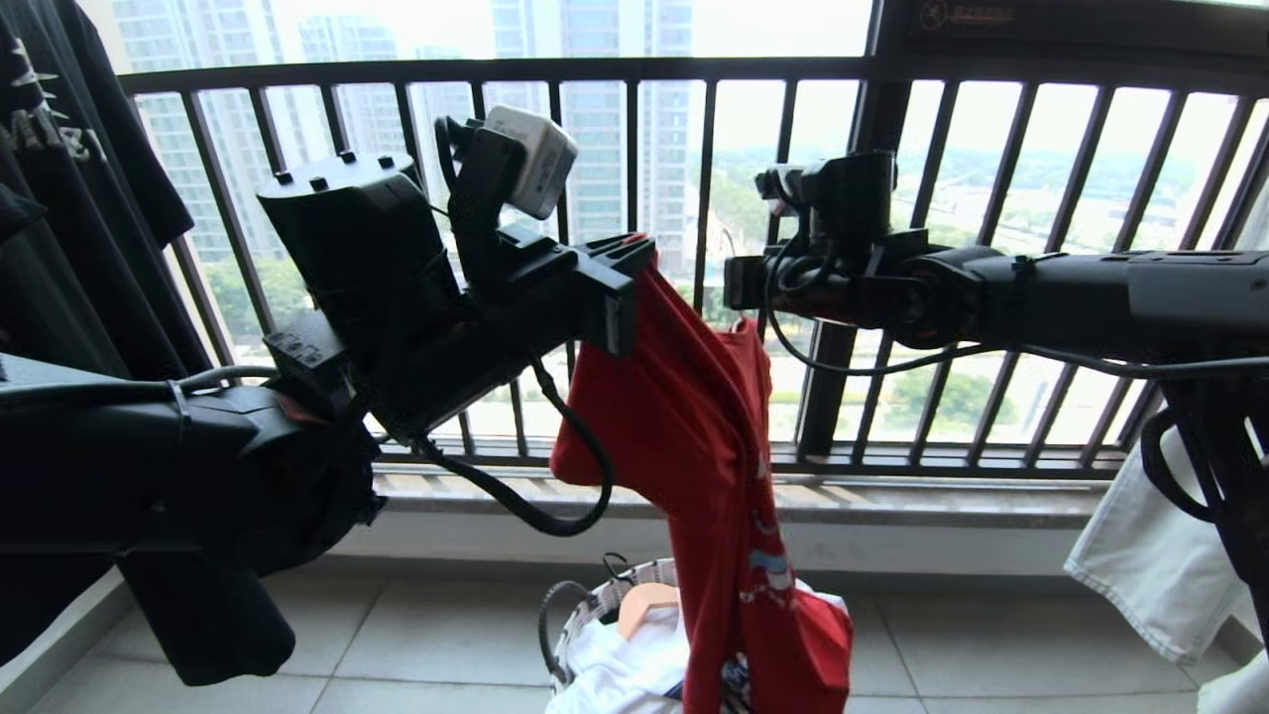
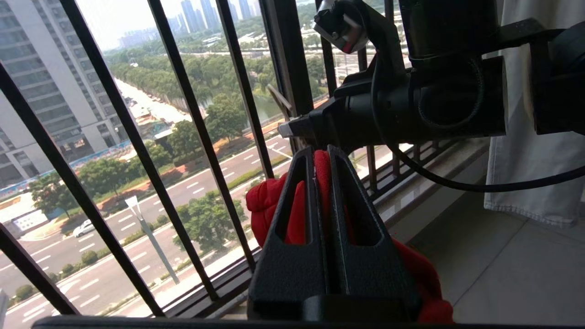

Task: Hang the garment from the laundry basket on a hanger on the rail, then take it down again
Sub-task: Hang the clothes on the clothes rack

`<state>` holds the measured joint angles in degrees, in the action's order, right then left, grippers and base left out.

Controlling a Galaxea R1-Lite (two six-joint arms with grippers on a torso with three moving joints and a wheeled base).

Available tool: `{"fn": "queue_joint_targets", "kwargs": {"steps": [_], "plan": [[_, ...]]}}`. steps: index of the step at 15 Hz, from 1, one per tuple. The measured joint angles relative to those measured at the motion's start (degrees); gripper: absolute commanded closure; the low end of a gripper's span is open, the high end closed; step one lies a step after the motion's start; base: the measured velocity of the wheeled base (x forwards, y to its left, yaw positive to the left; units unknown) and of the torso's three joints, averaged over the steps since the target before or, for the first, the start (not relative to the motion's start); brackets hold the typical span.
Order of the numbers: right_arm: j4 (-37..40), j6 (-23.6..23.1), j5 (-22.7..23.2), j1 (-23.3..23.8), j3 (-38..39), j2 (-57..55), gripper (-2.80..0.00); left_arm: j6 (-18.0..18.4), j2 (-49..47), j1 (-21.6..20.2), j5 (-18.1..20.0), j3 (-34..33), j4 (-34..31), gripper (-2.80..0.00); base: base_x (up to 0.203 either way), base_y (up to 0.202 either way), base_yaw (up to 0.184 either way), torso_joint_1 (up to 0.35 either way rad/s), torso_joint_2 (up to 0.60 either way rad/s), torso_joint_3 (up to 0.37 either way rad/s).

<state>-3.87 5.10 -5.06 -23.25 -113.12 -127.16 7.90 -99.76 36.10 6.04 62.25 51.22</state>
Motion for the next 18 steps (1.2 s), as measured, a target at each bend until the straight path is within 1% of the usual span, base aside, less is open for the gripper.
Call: {"fn": "queue_joint_targets", "kwargs": {"steps": [1,5,6,8,10,12,14,16,18], "plan": [[-0.84,-0.01,-2.31,-0.40,0.00,0.35,0.00,0.17,0.72,0.09,0.21,-0.44,-1.70,0.00,0.000,0.000,0.000,0.000,0.00,0.000],[-3.98,-0.52,-13.31,-3.10,0.00,1.41,0.00,0.30,3.26,1.15,0.51,-1.83,-2.62,0.00,0.000,0.000,0.000,0.000,0.00,0.000],[-4.04,-0.55,-15.50,-3.46,0.05,1.73,0.00,0.81,3.69,1.51,0.52,-1.74,-4.02,0.00,0.000,0.000,0.000,0.000,0.00,0.000],[-4.24,-0.74,-19.10,-4.25,0.07,2.11,0.00,2.39,5.05,1.63,0.35,-1.15,-8.85,0.00,0.000,0.000,0.000,0.000,0.00,0.000],[-4.04,-0.88,-21.05,-5.11,0.07,2.67,0.00,3.61,7.31,1.35,0.17,-1.66,-13.77,0.00,0.000,0.000,0.000,0.000,0.00,0.000],[-3.87,-0.89,-22.57,-5.33,0.05,3.52,0.00,6.41,8.66,0.95,0.26,-2.23,-14.54,0.00,0.000,0.000,0.000,0.000,0.00,0.000],[-3.72,-0.88,-22.95,-5.41,0.05,4.58,0.00,9.27,9.68,0.89,0.48,-2.66,-16.24,0.00,0.000,0.000,0.000,0.000,0.00,0.000],[-3.76,-0.65,-22.97,-5.55,0.02,5.77,0.00,12.15,11.09,2.43,0.52,-2.71,-21.62,0.00,0.000,0.000,0.000,0.000,0.00,0.000],[-3.70,-0.51,-22.96,-5.46,0.05,6.53,0.00,12.98,12.70,4.78,0.46,-2.49,-27.93,0.00,0.000,0.000,0.000,0.000,0.00,0.000]]}}
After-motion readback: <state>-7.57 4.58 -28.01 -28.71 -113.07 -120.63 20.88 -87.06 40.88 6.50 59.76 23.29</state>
